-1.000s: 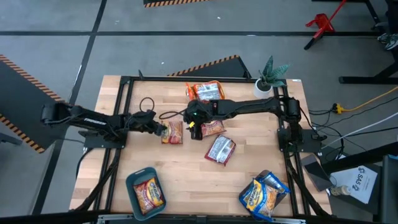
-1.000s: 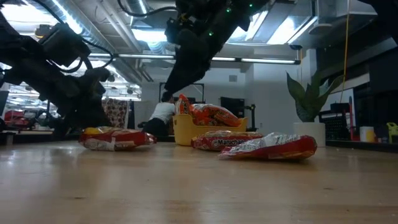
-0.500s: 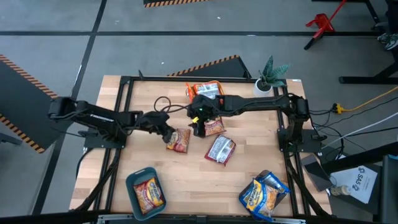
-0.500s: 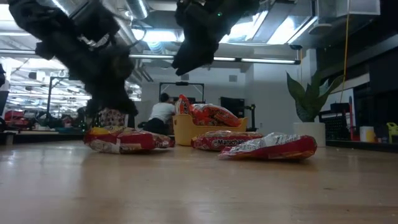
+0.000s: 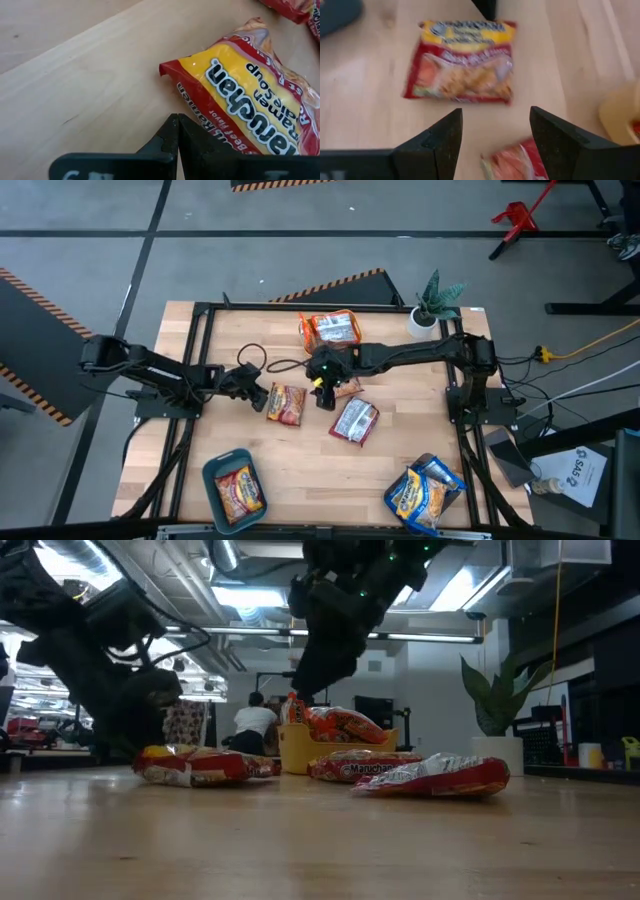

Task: Sort Maruchan noodles
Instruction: Put the red noodle pack into the blue bin

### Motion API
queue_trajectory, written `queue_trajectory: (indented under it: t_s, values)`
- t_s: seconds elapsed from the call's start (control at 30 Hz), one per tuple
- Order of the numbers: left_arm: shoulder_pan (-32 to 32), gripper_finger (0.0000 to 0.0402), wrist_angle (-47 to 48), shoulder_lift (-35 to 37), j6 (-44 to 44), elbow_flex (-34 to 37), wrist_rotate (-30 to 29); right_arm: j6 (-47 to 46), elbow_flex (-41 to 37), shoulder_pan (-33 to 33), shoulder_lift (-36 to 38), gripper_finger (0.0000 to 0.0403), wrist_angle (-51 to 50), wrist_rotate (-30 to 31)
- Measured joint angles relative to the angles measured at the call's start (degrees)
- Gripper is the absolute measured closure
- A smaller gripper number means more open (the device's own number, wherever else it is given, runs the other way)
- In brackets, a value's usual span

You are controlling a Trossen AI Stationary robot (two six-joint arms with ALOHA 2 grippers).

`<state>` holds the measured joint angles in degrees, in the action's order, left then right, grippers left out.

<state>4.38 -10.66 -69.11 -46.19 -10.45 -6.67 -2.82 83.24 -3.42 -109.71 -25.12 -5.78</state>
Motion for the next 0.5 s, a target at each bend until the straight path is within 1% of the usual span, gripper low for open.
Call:
queue_trajectory:
  t_s: [0.1,0.2,0.3,0.4,0.5]
  values:
    - [0.0,0.0401,-0.8,-0.7,0.5,0.1,0.5,2.4,-1.2,1.1,0.0,0.0185,4.8,0.0]
    - [0.0,0.0401,-1.2,0.8,-1.4,0.1,1.9,3.5,-1.4,2.2,0.0,0.0185,4.2,4.0]
    - [-0.1,0.0402,-0.6,5.6,-3.0,0.2,3.9,3.2,-1.4,2.4,0.0,0.0185,3.8,5.1]
    - [-0.3,0.0402,-2.7,11.0,-1.4,-0.1,3.3,3.1,-1.4,2.3,0.0,0.0185,4.1,4.1]
    - [-1.3,0.0402,-4.7,13.0,2.2,-0.2,1.2,3.1,-1.4,2.3,0.0,0.0185,4.1,3.7]
